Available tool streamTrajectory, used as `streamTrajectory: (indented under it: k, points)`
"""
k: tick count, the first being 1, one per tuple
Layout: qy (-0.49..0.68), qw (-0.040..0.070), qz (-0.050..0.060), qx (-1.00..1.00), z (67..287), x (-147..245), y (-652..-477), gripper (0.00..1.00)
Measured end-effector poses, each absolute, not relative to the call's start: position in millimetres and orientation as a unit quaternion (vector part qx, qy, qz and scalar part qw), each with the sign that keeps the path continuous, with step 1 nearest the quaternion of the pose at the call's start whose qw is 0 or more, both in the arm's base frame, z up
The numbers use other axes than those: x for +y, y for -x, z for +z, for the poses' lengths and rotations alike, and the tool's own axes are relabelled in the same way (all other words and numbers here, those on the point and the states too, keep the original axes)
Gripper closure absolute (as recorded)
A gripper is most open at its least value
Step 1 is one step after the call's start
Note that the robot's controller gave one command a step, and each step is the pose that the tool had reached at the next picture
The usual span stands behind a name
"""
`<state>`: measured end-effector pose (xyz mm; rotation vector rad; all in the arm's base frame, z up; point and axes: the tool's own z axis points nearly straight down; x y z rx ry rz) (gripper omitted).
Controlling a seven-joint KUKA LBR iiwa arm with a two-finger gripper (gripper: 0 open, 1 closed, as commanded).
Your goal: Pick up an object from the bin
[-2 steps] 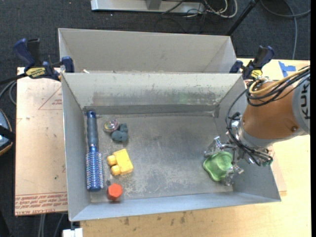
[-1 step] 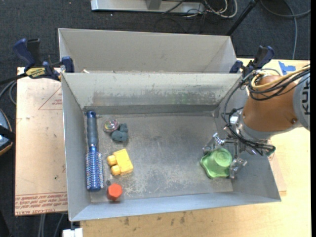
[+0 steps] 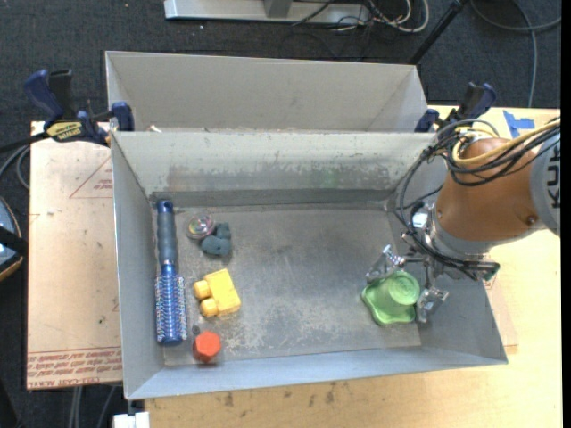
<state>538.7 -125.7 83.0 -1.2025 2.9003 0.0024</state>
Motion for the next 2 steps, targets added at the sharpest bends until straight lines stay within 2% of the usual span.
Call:
streamTrajectory:
  k: [1, 2]
  points:
    - [0.47, 0.0, 0.013, 0.882, 75.8, -125.0, -556.2, 0.0]
    - [0.471, 0.001, 0.012, 0.882, 76.2, -125.0, -556.6, 1.0]
